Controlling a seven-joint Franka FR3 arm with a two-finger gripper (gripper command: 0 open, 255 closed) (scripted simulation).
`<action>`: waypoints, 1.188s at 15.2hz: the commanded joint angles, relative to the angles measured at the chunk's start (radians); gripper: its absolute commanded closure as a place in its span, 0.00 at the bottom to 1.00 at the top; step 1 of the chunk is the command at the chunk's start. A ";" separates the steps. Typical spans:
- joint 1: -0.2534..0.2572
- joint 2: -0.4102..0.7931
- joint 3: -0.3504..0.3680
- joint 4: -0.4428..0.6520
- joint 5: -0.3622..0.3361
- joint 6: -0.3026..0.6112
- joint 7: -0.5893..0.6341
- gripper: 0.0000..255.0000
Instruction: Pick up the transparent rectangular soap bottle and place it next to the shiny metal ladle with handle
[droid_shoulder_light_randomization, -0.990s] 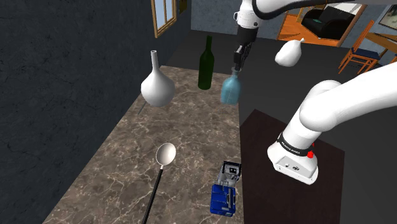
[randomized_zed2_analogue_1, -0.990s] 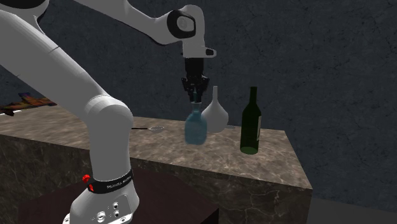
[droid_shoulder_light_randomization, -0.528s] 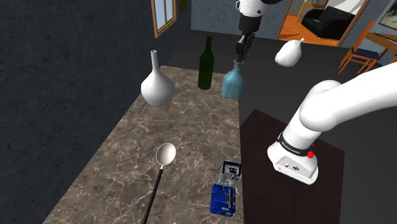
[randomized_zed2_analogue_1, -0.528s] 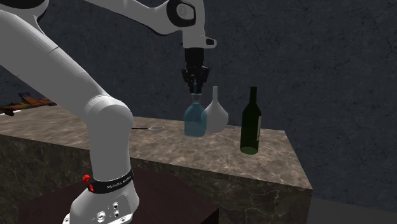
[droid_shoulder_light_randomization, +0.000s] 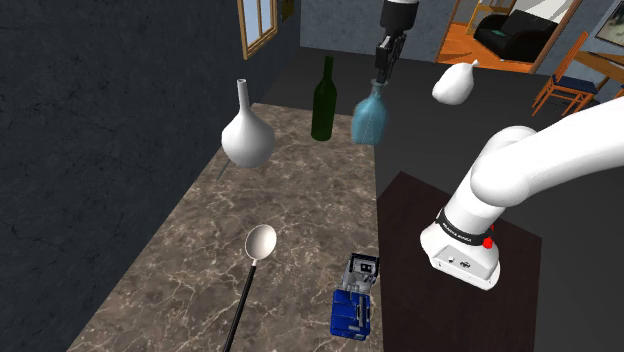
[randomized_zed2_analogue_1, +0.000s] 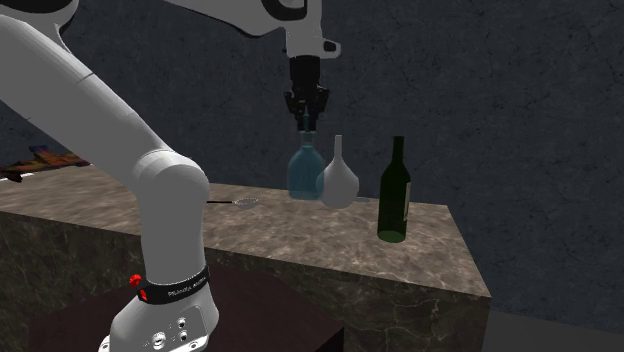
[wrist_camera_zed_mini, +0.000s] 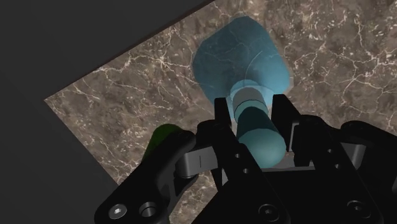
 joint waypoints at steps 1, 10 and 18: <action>0.000 0.008 0.001 0.034 0.001 -0.026 0.000 1.00; 0.000 0.041 0.003 0.181 0.002 -0.139 -0.004 1.00; 0.000 0.084 0.004 0.324 0.002 -0.240 -0.008 1.00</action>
